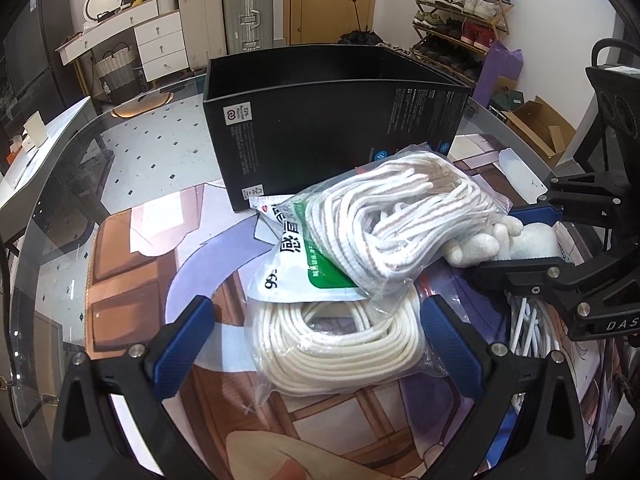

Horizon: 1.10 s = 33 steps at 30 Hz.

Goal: Organize soft objects
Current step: 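Close right gripper on the white plush toy while left tool moves to the rope bag, then close left gripper on the clear bag of white rope while right gripper holds the plush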

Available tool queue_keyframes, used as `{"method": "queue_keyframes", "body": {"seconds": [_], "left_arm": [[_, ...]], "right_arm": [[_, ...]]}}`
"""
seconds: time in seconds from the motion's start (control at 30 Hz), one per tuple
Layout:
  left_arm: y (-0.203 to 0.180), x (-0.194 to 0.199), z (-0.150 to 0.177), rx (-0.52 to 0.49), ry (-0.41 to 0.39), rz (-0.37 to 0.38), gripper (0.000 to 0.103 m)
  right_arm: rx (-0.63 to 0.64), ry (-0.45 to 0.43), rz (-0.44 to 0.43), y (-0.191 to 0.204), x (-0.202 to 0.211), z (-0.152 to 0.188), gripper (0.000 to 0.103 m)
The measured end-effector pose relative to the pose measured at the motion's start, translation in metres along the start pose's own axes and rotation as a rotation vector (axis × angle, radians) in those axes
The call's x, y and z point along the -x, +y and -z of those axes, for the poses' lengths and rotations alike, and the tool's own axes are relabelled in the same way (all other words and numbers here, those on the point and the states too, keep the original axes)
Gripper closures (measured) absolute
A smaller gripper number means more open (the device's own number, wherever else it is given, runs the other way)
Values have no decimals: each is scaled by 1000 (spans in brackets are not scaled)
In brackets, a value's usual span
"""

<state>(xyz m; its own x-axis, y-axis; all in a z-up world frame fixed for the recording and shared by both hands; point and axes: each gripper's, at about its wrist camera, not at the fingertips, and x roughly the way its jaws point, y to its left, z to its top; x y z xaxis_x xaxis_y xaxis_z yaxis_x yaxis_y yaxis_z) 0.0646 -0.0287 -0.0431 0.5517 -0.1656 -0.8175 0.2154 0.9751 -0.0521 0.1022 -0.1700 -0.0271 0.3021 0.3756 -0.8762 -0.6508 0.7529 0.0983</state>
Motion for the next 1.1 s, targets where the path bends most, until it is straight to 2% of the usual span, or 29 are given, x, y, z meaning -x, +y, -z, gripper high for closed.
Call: {"method": "queue_keyframes", "body": {"seconds": [0.23, 0.47, 0.63, 0.8, 0.93, 1.1], "left_arm": [[-3, -1, 1, 5, -10, -18, 0], [-5, 1, 4, 0, -7, -21, 1], [-6, 5, 7, -4, -10, -23, 9], [-3, 12, 11, -2, -10, -22, 23], [-1, 17, 16, 3, -9, -19, 27], [2, 24, 20, 22, -8, -4, 37]], "right_arm": [[-2, -2, -49, 3, 7, 2, 68], [-8, -9, -68, 4, 14, 3, 71], [-5, -17, -67, 3, 18, 4, 71], [-9, -32, -88, 2, 30, 6, 71], [-13, -43, -117, 5, 37, 8, 71], [2, -48, -128, 14, 42, 10, 71]]}}
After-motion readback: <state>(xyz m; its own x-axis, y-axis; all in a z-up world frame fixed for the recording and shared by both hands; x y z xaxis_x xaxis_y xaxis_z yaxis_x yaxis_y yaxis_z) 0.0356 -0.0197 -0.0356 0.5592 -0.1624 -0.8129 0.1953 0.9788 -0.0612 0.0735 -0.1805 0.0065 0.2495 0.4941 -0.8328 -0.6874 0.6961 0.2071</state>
